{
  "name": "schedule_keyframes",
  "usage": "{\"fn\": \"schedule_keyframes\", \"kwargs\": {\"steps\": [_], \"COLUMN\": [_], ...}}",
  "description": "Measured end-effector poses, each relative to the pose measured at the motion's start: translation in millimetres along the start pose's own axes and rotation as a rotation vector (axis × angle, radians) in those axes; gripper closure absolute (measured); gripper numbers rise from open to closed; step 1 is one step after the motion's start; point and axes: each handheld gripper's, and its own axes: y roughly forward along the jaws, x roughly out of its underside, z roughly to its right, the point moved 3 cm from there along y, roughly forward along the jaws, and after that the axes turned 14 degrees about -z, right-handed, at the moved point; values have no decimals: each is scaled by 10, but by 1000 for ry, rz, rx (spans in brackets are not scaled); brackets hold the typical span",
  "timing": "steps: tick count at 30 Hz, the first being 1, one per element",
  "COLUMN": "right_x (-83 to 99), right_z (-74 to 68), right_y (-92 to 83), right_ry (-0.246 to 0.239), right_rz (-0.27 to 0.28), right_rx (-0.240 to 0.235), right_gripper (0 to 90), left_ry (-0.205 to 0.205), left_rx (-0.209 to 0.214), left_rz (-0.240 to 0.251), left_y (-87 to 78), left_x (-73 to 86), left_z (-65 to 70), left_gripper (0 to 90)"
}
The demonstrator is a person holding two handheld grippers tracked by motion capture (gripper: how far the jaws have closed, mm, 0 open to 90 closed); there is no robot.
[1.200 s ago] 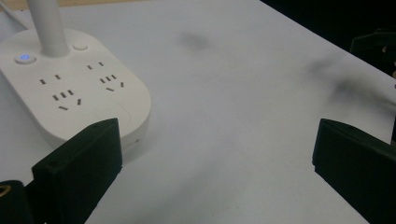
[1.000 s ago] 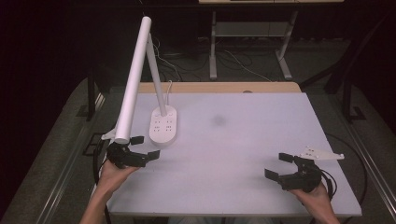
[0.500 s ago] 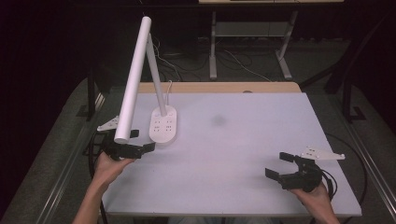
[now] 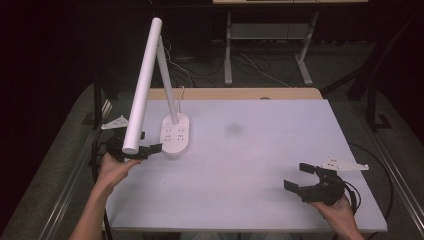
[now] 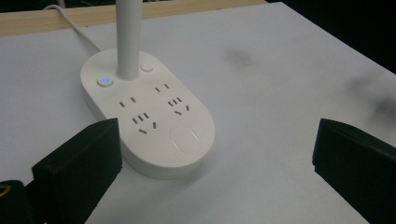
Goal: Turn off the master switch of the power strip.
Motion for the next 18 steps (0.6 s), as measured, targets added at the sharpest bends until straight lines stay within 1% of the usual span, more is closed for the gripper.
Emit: {"fn": "schedule_keyframes", "kwargs": {"steps": [1,3,5,6,8,10,14,18], "right_x": [0,1,2,2,0,0,3,3], "right_z": [0,0,-1,0,2,3,8,14], "right_y": [1,3,5,5,4,0,-5,-7], "right_ry": [-1,-2,-5,-5,-1,0,0,-1], "right_rz": [-1,-2,-5,-5,-3,-3,-2,0], "right_rx": [0,1,0,0,1,1,1,3], "right_gripper": [1,1,1,1,1,1,1,1], "left_ry": [6,-5,1,-4,5,2,21,24], "left_rx": [-2,13,16,16,13,11,-2,-11], "left_rz": [-1,6,2,-1,-6,-4,-23,-25], "left_y": [-2,-4,-1,1,3,5,1,-15], "left_x": [-10,-33,-60,-74,-111,-150,-225,-291], "left_z": [-15,-33,-51,-60,-84,-96,-123,-153], "left_gripper": [5,5,5,5,5,5,5,6]}}
